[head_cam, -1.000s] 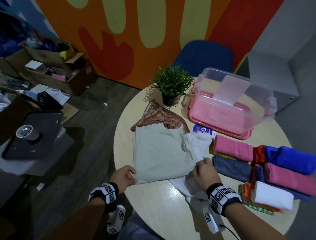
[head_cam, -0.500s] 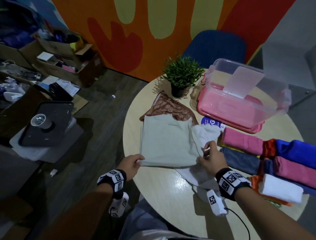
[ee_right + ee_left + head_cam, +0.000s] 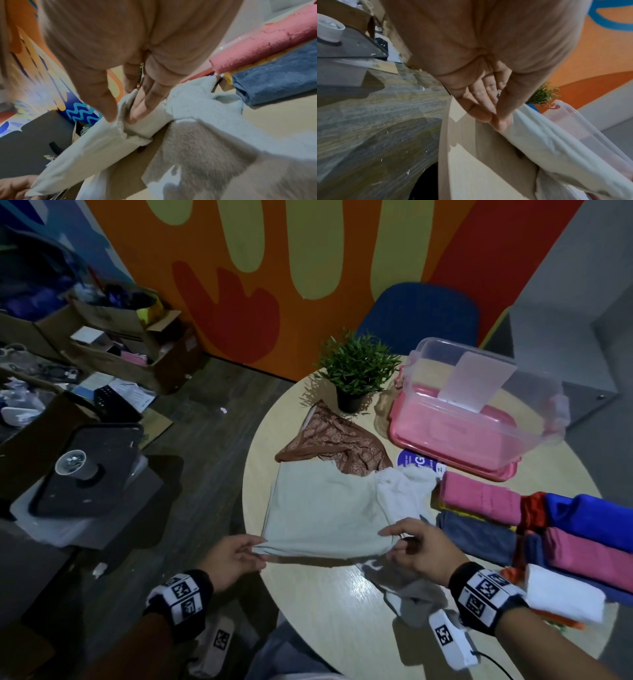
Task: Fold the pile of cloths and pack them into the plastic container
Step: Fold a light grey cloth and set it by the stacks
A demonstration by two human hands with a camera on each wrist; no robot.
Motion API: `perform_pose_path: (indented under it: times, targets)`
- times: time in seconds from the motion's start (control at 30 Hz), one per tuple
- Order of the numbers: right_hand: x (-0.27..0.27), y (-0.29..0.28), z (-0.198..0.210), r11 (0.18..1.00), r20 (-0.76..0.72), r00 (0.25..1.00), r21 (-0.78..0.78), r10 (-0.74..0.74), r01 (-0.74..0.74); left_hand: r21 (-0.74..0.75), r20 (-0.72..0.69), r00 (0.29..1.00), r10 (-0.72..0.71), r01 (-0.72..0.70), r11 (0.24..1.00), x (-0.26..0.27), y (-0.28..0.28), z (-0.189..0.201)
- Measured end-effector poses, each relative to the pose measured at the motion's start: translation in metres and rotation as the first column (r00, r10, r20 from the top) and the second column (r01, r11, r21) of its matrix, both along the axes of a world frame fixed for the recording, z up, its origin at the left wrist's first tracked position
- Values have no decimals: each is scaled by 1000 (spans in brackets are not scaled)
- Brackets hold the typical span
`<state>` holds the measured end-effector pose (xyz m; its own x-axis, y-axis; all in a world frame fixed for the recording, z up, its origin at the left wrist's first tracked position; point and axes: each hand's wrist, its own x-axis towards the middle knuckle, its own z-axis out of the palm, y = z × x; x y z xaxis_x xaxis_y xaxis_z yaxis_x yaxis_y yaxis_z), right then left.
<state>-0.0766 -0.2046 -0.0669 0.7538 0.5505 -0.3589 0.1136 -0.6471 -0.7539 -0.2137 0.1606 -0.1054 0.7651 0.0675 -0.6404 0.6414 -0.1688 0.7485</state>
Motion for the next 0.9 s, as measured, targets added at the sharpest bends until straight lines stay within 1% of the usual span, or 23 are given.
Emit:
perform_pose_path:
  times: [0.03,0.07,0.13,0.2,0.27,0.3,0.33,0.37,0.43,0.47,0.5,0.53,0.6,0.67,0.7,0.8,0.87,0.9]
  targets:
    - [4,2,2,1000,1,1000,-8,25,-25,20,6,999,-46,46,999,2,7,4]
    - [10,4,4,1000,19,1000,-21,16,-16,53,17,997,-81,80,995,6,12,9]
    - [25,15,4,998,114,993,-56,-33,40,137,45,993,-110,103,985,22,19,15]
    - [42,27,3,995,192,981,-86,-28,45,224,97,987,-125,101,969,45,22,20]
    - [63,40,-3,992,194,976,-61,-96,110,320,174,978,-112,52,946,71,22,22]
    - [74,46,-7,987,183,972,-49,-145,156,332,212,974,-78,3,943,84,23,21]
    - [86,51,-12,980,178,967,-37,-184,193,298,236,972,-15,-58,953,98,24,16]
    - [96,56,-16,972,155,961,-15,-230,235,226,249,967,62,-120,967,112,24,11]
    - [114,67,-21,937,69,935,-6,-349,350,69,236,945,226,-249,966,139,28,-3]
    - [120,73,-24,918,42,918,-17,-395,396,20,218,933,287,-298,954,151,29,-13]
    - [126,79,-28,903,42,902,-23,-429,430,18,202,930,308,-318,948,161,30,-24]
    - [131,84,-33,889,59,889,-29,-454,456,45,197,933,301,-315,948,170,31,-35]
    - [137,92,-41,872,104,871,-51,-479,486,165,170,956,238,-265,950,181,31,-57]
    - [139,97,-53,857,127,857,-70,-499,510,303,129,977,169,-201,932,188,30,-71]
    - [139,98,-58,851,135,852,-89,-505,518,346,116,982,150,-182,920,191,27,-72]
    - [137,100,-65,827,142,843,-170,-518,536,426,77,987,144,-163,890,195,26,-82]
    - [138,101,-64,806,132,822,-163,-554,569,448,51,985,163,-168,878,197,28,-86]
    - [137,103,-62,806,151,816,-139,-557,576,451,38,983,178,-176,875,199,28,-86]
